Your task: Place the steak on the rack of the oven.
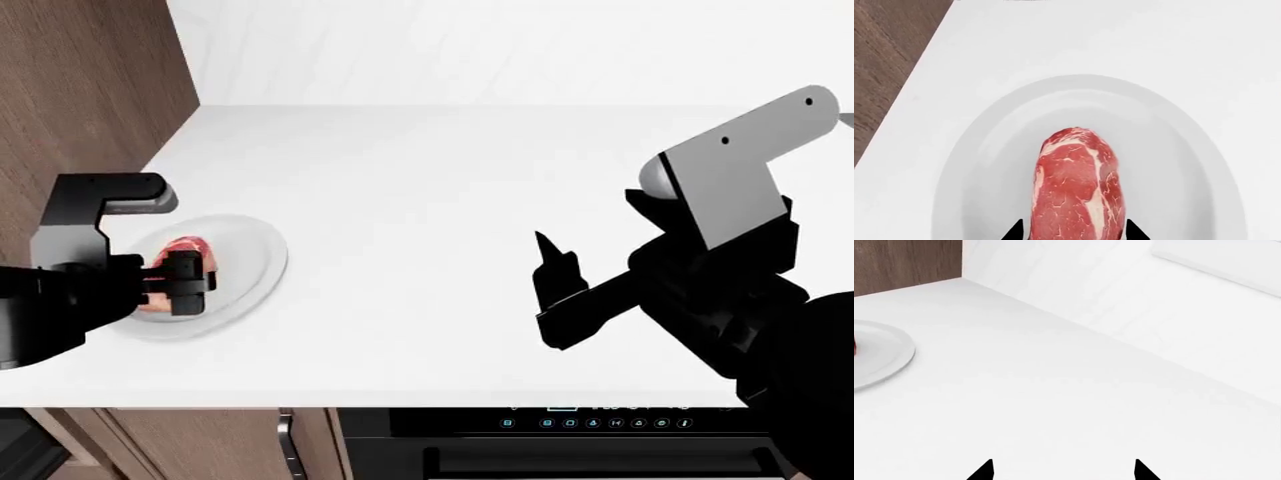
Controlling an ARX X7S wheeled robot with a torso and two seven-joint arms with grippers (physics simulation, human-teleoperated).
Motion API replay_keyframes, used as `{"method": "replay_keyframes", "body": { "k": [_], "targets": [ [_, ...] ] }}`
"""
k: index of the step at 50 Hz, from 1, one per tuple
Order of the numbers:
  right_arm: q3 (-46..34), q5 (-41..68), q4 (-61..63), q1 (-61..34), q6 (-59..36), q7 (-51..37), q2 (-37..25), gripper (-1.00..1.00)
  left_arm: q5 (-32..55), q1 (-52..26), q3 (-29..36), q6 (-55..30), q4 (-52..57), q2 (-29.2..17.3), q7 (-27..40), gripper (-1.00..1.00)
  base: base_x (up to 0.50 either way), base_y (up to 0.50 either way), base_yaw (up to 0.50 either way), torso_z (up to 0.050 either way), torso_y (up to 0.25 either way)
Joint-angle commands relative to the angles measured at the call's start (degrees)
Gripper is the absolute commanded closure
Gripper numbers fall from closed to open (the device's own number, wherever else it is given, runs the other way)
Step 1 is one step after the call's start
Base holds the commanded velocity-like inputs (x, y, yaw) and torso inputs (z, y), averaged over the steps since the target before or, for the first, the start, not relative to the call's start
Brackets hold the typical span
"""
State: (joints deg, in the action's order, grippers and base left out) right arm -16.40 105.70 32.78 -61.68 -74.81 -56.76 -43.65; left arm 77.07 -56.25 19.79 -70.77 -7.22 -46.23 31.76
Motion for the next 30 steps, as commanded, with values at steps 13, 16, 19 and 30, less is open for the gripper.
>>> {"method": "replay_keyframes", "body": {
  "k": [13, 16, 19, 30],
  "targets": [
    [-0.88, -0.93, 0.17, -0.25, 0.48, 0.74, -0.48, -1.00, 0.74, -0.18, 0.11, 0.88, 1.65, -0.31, 0.56, 1.00, 0.00, 0.00, 0.00, 0.000, 0.000],
    [-0.71, -0.83, 0.31, 0.03, 0.84, 0.78, -0.66, -1.00, 1.11, -0.73, 0.13, 0.29, 3.16, -0.73, 1.20, 1.00, 0.00, 0.00, 0.00, 0.000, 0.000],
    [-0.58, -1.17, 0.56, 0.24, 0.99, 1.20, -0.68, -1.00, 1.41, -1.03, -0.01, 0.19, 3.74, -0.87, 1.40, 1.00, 0.00, 0.00, 0.00, 0.000, 0.000],
    [0.10, -2.22, 1.43, 1.26, 1.83, 2.44, -0.95, -1.00, 5.03, -1.32, -2.15, -0.29, 9.47, -1.90, 4.86, 1.00, 0.00, 0.00, 0.00, 0.000, 0.001]
  ]
}}
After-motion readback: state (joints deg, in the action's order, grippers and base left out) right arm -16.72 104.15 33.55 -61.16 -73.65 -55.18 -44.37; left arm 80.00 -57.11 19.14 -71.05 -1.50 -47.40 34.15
